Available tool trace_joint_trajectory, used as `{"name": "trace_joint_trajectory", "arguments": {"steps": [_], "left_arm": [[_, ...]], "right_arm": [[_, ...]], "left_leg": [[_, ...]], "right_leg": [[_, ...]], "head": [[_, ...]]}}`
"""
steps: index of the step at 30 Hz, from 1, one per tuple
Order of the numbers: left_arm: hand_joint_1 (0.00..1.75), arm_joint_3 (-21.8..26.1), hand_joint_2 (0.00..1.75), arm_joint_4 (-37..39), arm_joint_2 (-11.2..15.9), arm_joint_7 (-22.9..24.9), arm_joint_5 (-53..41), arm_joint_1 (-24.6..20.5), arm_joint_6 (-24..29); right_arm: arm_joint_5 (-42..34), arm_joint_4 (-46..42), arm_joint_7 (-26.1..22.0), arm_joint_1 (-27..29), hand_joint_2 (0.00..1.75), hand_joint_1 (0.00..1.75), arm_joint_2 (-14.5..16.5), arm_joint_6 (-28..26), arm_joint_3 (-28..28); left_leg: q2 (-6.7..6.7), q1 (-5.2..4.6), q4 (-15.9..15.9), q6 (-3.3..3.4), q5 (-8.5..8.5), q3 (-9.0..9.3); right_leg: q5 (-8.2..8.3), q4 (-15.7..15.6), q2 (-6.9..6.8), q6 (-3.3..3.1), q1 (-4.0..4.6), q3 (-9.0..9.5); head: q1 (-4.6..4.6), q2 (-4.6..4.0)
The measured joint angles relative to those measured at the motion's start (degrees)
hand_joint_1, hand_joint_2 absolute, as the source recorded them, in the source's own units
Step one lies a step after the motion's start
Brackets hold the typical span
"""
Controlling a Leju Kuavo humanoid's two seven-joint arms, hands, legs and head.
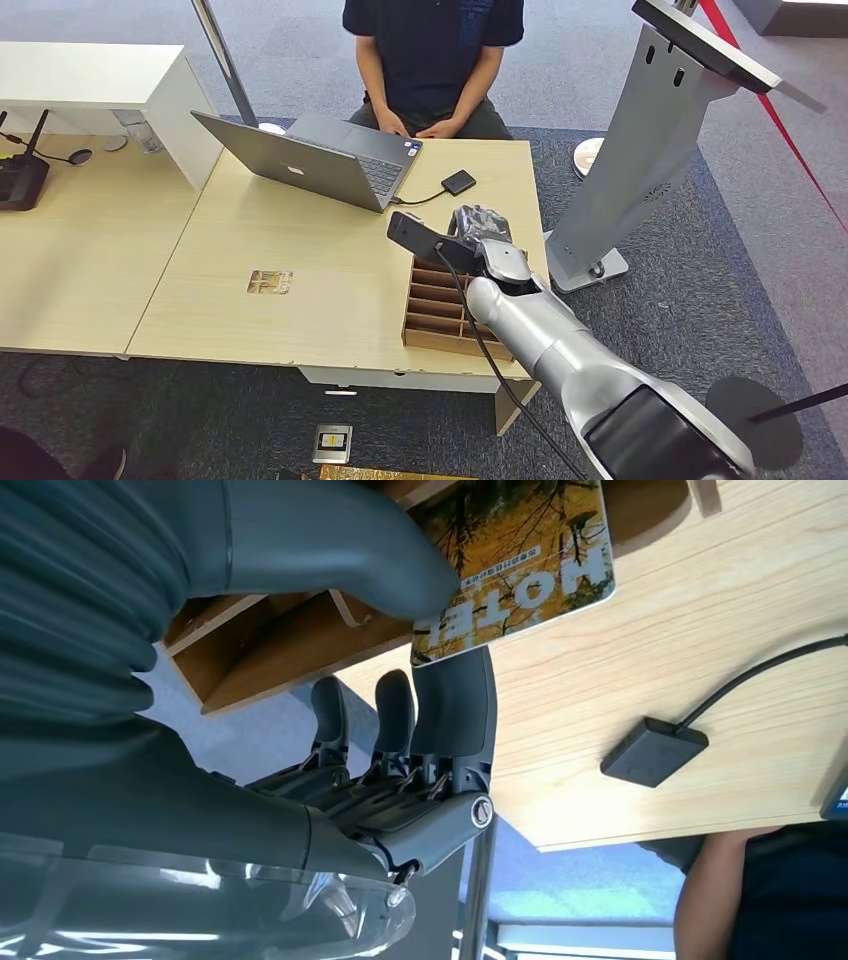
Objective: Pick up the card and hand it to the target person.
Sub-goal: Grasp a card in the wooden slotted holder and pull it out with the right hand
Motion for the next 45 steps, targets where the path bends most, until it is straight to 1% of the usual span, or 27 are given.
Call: {"name": "trace_joint_trajectory", "arguments": {"steps": [4, 12, 20, 30, 37, 45], "left_arm": [[0.00, 0.0, 0.00, 0.0, 0.0, 0.0, 0.2, 0.0, 0.1], [0.00, 0.0, 0.00, 0.0, 0.0, -0.2, 0.5, 0.3, 0.3], [0.00, -0.2, 0.00, 0.0, 0.0, -0.1, 0.7, 0.4, 0.3], [0.00, -0.3, 0.00, 0.0, -0.1, -0.5, 1.4, 0.6, 0.6], [0.00, -0.4, 0.00, 0.0, -0.1, -0.3, 1.3, 0.7, 0.6], [0.00, -0.4, 0.00, 0.0, -0.1, -0.5, 1.7, 0.7, 0.7]], "right_arm": [[-0.3, 0.0, -0.1, 0.0, 1.75, 1.25, 0.1, -0.2, 0.0], [-0.8, 0.0, -0.6, 0.1, 1.75, 1.30, 0.4, -0.7, 0.0], [-1.5, 0.0, -1.4, 0.2, 1.75, 1.31, 0.4, -1.3, 0.1], [-3.1, -1.2, -3.0, 0.0, 1.75, 1.31, 0.9, -3.9, 0.0], [-4.6, -3.2, -3.1, 0.0, 1.75, 1.47, 0.7, -4.2, -0.1], [-6.4, -4.7, -3.7, 0.1, 1.75, 1.48, 0.6, -4.3, -0.1]], "left_leg": [[0.00, 0.00, 0.0, 0.00, 0.00, 0.00], [0.00, 0.00, 0.0, 0.00, 0.00, -0.01], [0.00, 0.00, 0.0, 0.00, 0.00, -0.08], [0.00, 0.00, 0.0, 0.00, 0.00, -0.10], [0.00, 0.00, 0.0, 0.00, 0.00, -0.09], [0.00, 0.00, 0.0, 0.00, 0.00, -0.10]], "right_leg": [[0.00, 0.0, 0.00, 0.00, 0.00, 0.00], [0.00, 0.0, 0.00, 0.00, 0.00, -0.01], [0.00, 0.0, 0.00, 0.00, 0.00, -0.07], [0.00, 0.0, 0.00, 0.00, 0.00, -0.09], [0.00, 0.0, 0.00, 0.00, 0.00, -0.10], [0.00, 0.0, 0.00, 0.00, 0.00, -0.11]], "head": [[0.01, 0.00], [0.01, 0.00], [0.00, 0.00], [0.01, 0.00], [0.01, 0.00], [0.01, 0.00]]}}
